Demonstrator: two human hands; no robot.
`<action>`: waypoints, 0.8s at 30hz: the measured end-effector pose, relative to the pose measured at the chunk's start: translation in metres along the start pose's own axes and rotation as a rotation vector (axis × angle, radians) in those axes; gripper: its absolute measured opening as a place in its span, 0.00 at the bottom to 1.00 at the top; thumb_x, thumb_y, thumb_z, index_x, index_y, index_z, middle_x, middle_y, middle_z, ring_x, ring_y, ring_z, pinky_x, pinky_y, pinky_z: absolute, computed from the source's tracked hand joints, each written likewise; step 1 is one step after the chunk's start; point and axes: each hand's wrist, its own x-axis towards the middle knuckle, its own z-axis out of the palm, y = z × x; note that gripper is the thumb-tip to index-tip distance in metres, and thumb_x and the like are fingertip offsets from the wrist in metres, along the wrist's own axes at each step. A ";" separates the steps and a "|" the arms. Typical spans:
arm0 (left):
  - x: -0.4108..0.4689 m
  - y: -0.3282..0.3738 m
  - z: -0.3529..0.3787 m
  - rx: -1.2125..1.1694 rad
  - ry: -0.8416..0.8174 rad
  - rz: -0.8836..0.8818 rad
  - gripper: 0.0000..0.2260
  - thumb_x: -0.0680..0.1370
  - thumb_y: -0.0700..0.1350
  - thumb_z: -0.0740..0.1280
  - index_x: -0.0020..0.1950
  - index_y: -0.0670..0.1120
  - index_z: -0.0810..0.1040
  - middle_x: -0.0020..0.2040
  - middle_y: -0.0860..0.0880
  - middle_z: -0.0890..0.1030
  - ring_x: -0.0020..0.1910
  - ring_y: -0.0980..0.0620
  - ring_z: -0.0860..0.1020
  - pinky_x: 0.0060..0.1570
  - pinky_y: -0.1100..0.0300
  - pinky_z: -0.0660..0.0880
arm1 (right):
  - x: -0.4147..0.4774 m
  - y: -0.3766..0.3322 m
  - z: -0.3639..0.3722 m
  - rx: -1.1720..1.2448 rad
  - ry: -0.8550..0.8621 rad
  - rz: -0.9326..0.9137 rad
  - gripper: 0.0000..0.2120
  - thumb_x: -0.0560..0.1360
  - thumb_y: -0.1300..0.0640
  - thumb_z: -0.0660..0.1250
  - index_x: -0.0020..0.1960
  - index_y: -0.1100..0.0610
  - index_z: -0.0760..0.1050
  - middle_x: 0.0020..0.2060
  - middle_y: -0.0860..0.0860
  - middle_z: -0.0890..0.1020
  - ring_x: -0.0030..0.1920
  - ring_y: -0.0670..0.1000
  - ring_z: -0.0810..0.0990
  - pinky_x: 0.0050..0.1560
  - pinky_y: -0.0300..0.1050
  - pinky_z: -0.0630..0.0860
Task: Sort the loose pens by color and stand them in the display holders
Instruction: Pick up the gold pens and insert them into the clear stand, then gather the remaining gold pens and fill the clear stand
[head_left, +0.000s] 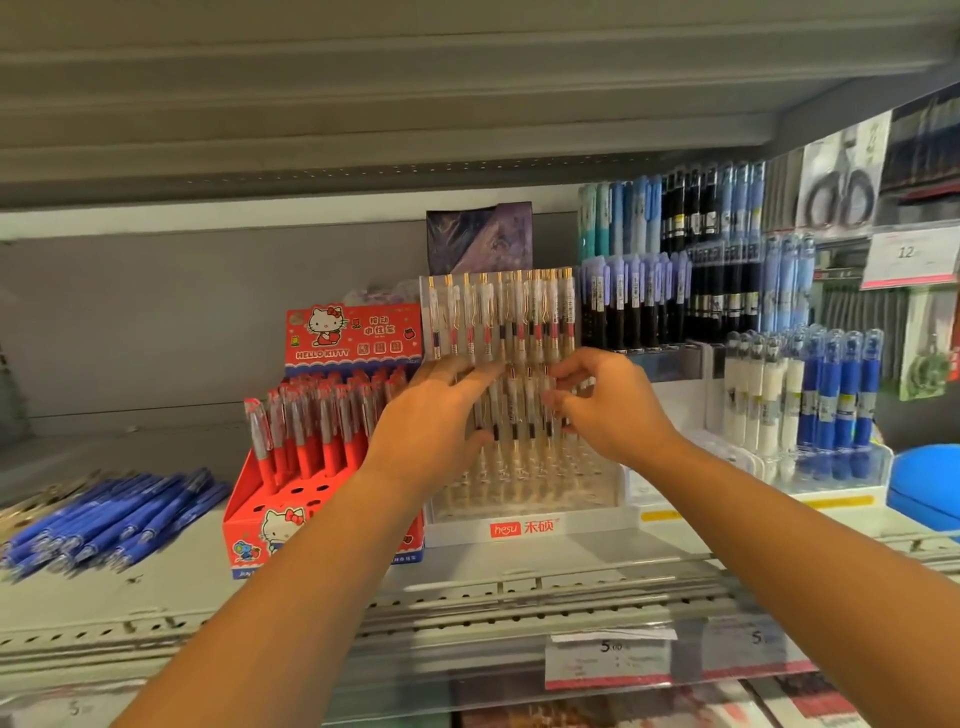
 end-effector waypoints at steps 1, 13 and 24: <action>0.000 0.000 0.001 -0.008 0.001 -0.002 0.34 0.74 0.47 0.74 0.77 0.55 0.64 0.73 0.48 0.70 0.71 0.45 0.67 0.67 0.45 0.71 | 0.000 0.000 0.000 -0.009 0.005 0.002 0.09 0.73 0.56 0.75 0.48 0.47 0.75 0.42 0.43 0.80 0.41 0.47 0.81 0.41 0.47 0.82; 0.001 -0.001 -0.018 -0.152 -0.114 -0.051 0.37 0.74 0.54 0.73 0.78 0.57 0.58 0.79 0.51 0.59 0.77 0.50 0.59 0.72 0.52 0.60 | -0.007 -0.004 -0.019 -0.017 0.013 -0.058 0.14 0.76 0.56 0.69 0.62 0.48 0.78 0.47 0.41 0.82 0.48 0.41 0.80 0.46 0.34 0.75; -0.089 -0.047 -0.080 -0.420 -0.037 -0.237 0.23 0.73 0.52 0.74 0.67 0.54 0.74 0.63 0.57 0.76 0.61 0.60 0.73 0.58 0.66 0.67 | -0.055 -0.095 0.047 0.155 -0.470 -0.186 0.12 0.75 0.56 0.71 0.59 0.50 0.79 0.50 0.46 0.84 0.51 0.42 0.82 0.55 0.39 0.79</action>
